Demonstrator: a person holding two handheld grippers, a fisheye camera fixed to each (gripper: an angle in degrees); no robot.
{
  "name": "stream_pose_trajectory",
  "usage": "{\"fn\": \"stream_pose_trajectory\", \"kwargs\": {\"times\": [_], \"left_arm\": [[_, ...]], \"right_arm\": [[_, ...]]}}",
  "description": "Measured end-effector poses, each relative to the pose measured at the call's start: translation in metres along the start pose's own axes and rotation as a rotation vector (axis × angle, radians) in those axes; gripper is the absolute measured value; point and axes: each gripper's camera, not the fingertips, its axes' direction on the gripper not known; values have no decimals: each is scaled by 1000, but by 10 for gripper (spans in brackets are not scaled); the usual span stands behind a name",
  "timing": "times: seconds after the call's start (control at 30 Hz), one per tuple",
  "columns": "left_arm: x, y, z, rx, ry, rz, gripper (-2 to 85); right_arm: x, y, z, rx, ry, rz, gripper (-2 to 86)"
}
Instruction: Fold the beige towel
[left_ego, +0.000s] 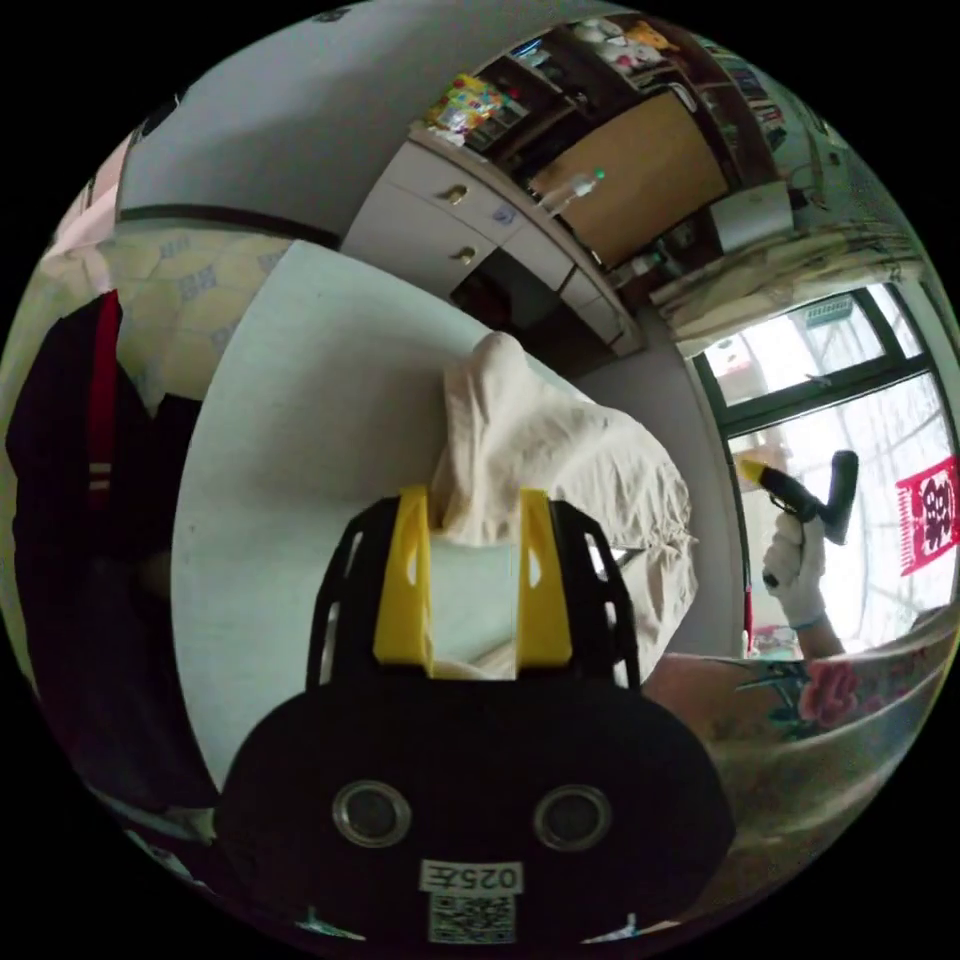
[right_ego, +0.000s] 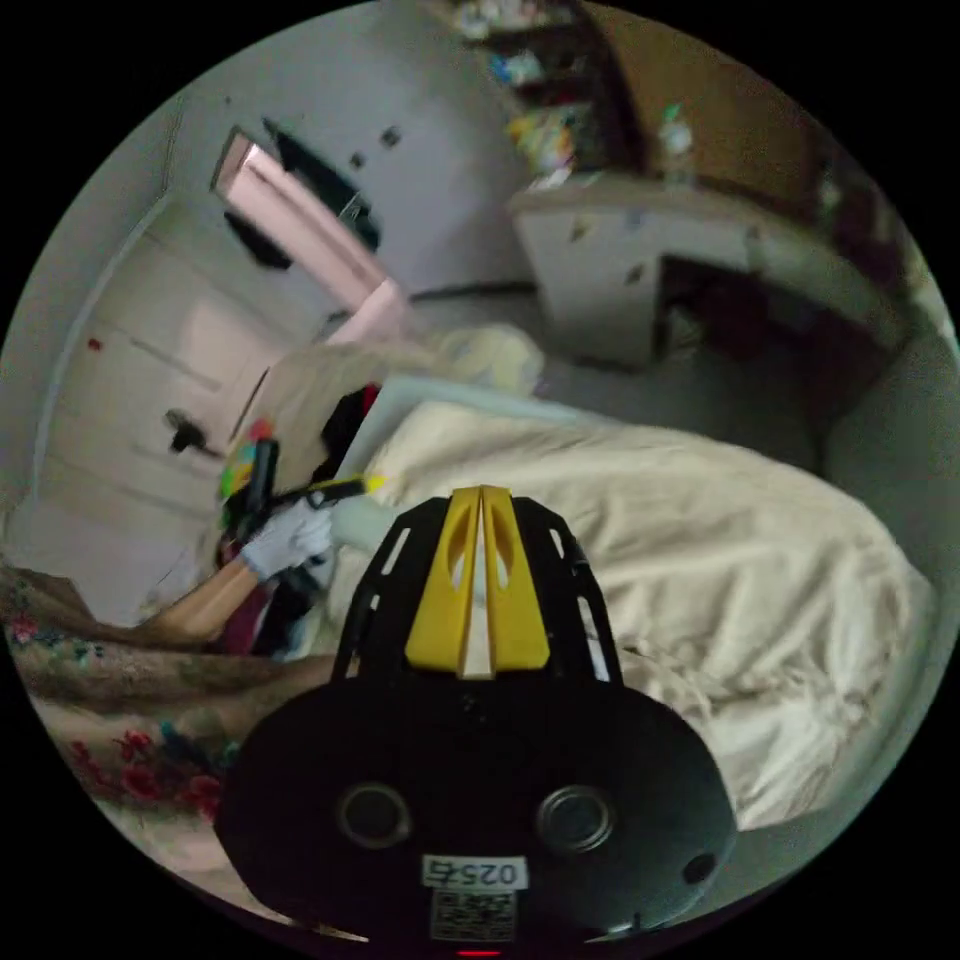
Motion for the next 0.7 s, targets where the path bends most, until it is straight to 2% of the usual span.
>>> {"fn": "stream_pose_trajectory", "kwargs": {"times": [0.07,0.13,0.17,0.23,0.3,0.37,0.43,0.5,0.63,0.7], "left_arm": [[1,18,-25,42,-28,-50,87],[7,57,-68,143,-89,-154,82],[9,70,-79,177,-93,-184,83],[17,125,-108,284,-96,-318,95],[19,170,-115,350,-74,-453,108],[19,215,-112,417,-33,-588,113],[17,264,-92,460,49,-748,112],[17,287,-71,446,76,-819,113],[19,304,-26,401,167,-901,113],[21,299,-13,398,215,-899,104]], "right_arm": [[-21,27,-79,238,165,-2,-9],[-56,69,-174,590,282,-119,-9],[-62,80,-193,691,306,-124,-9],[-75,116,-241,1059,372,-162,-9],[-72,124,-263,1150,361,-216,-9],[-55,124,-283,1106,309,-151,-8],[-15,137,-306,1082,145,-22,-7],[21,154,-318,1042,43,51,-5],[76,208,-330,873,261,194,14],[97,228,-331,777,302,208,82]]}}
